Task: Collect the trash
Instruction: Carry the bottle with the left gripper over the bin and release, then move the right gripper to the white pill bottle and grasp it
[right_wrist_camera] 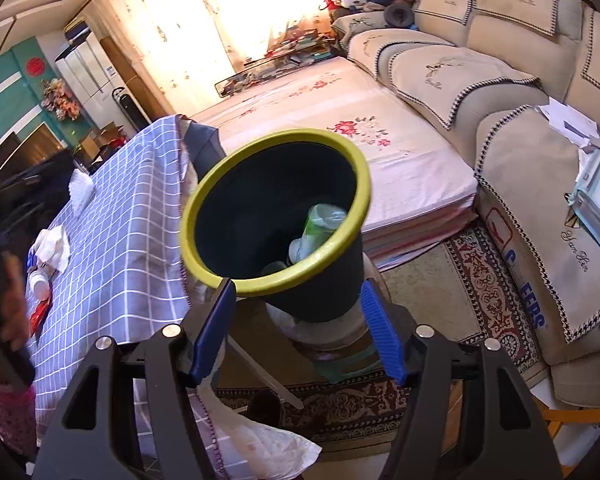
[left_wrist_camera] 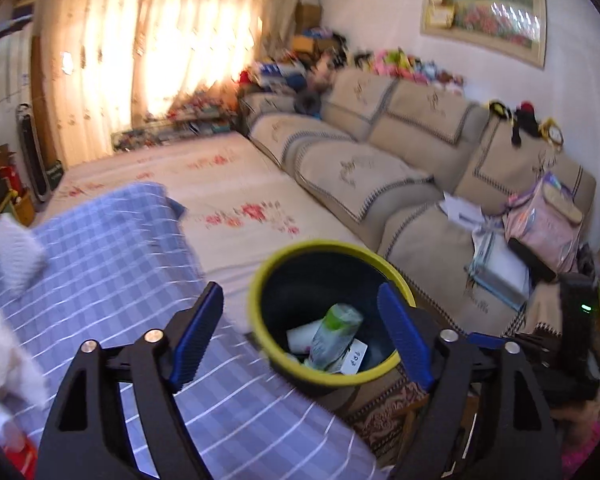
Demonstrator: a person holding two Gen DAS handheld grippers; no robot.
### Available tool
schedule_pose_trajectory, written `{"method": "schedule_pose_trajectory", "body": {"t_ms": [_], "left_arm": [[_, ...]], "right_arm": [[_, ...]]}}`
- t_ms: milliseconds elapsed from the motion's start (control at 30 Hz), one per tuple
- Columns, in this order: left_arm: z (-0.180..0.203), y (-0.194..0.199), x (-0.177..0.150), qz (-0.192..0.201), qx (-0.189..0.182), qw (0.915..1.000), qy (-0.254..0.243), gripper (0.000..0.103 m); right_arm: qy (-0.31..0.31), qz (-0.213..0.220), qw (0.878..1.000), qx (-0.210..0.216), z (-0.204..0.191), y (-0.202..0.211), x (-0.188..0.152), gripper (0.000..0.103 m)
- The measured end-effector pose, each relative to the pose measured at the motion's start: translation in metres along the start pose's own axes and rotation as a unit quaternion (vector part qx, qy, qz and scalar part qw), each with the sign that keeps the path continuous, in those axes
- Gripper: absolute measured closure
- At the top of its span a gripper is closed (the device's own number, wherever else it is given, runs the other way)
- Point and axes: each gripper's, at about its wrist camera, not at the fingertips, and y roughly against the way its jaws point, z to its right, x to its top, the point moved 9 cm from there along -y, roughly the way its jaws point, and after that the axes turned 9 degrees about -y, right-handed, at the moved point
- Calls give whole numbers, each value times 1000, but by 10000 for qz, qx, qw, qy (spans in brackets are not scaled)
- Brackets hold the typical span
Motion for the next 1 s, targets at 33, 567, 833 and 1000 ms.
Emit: {"method": "schedule_pose_trajectory", "body": {"t_ms": [33, 567, 833, 1000], "left_arm": [[-7, 14, -1, 64, 55, 10000, 36, 20], [-186, 270, -165, 366, 2603, 9525, 1536, 10], [-225, 308, -224, 321, 2867, 9341, 2102, 10], [-224, 302, -225, 347, 2730, 9373, 2141, 10]], "right_arm": [[35, -10, 10000, 24, -4, 0, 0, 41], [1791, -770, 9740, 1150, -215, -53, -46, 40], [3005, -1134, 9244, 2057, -371, -65, -96, 40], [3615, -1231, 8986, 2160, -431, -87, -123, 40]]}}
